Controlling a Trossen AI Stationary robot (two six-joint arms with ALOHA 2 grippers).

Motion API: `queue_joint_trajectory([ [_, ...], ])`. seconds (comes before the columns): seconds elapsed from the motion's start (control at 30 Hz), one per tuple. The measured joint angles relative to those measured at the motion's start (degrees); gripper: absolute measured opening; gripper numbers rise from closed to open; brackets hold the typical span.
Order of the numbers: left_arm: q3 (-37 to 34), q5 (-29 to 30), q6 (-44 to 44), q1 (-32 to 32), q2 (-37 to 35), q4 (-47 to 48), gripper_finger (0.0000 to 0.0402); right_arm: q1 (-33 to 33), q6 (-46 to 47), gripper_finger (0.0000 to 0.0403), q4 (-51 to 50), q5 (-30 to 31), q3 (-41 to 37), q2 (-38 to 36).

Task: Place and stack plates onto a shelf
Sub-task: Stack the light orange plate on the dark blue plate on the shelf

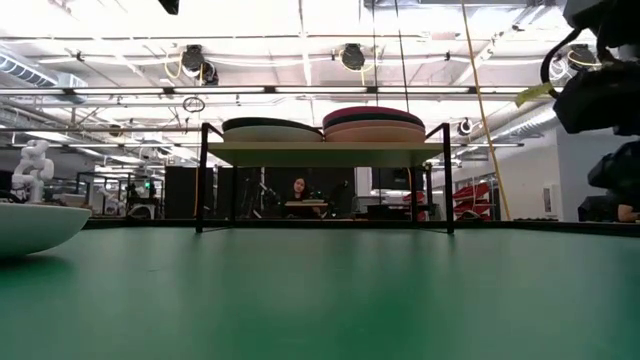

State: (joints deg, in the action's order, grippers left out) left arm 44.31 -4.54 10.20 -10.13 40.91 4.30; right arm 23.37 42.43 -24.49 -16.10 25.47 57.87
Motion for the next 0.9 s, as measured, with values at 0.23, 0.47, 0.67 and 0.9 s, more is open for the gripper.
queue_joint_trajectory([
  [0.23,0.0,0.0,0.0,0.0,0.0,0.0,0.0127,2.9,1.9,0.0173,-0.2,0.1,0.0,0.0],
  [0.47,0.0,0.0,0.0,0.0,0.0,0.1,0.0127,5.7,4.6,0.0162,2.7,2.6,-2.7,0.2],
  [0.67,0.0,0.0,0.0,0.0,0.0,0.1,0.0127,6.3,7.2,0.0126,11.4,1.7,-9.0,-0.1],
  [0.9,0.0,0.0,0.0,0.0,0.0,0.1,0.0127,6.4,6.4,0.0014,14.0,0.7,-10.4,-1.6],
])
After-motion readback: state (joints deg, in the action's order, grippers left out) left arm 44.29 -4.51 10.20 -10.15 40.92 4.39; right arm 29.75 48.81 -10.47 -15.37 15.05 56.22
